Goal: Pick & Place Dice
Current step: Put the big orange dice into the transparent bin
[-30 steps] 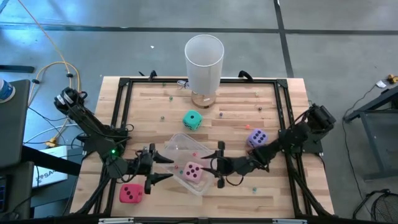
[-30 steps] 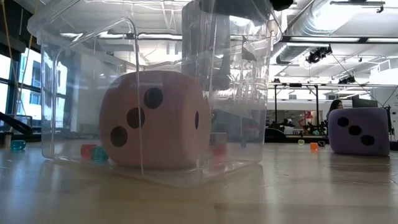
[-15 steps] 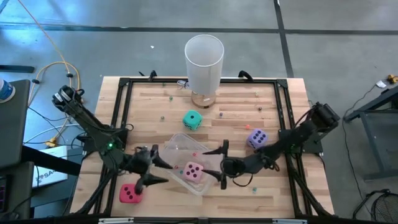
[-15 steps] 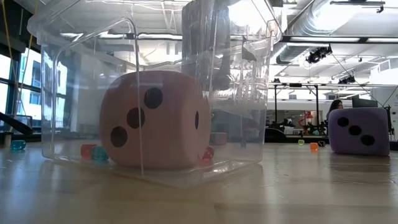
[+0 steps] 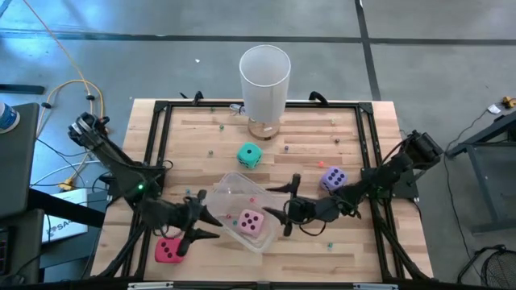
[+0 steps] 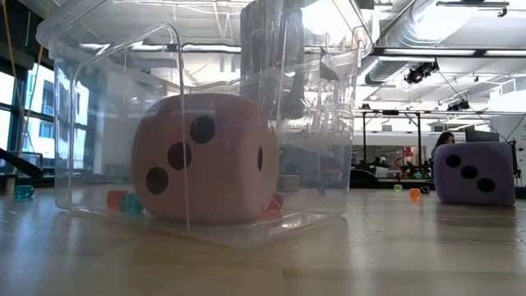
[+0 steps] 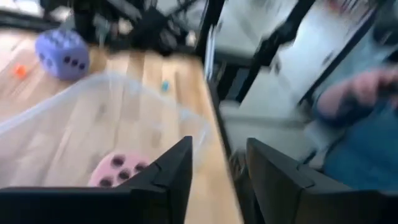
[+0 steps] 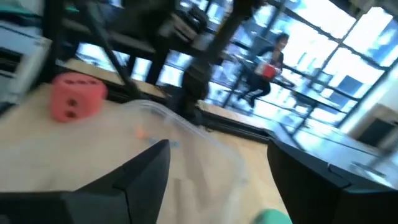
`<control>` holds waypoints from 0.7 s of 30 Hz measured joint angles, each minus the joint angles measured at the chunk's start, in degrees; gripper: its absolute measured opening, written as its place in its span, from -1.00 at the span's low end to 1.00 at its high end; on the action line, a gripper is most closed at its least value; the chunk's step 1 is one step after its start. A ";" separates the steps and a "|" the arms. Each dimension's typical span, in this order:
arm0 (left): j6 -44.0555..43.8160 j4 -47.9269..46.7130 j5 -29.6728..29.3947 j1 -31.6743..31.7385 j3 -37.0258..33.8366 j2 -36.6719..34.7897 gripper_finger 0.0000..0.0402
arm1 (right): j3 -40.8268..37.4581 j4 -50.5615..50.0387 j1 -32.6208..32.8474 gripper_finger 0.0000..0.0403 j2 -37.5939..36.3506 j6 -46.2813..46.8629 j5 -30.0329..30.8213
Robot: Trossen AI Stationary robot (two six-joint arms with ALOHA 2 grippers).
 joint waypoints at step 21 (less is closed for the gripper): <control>-4.38 -32.71 4.49 -1.64 9.83 8.88 -0.65 | 0.00 -4.11 0.07 0.05 -0.04 1.57 3.81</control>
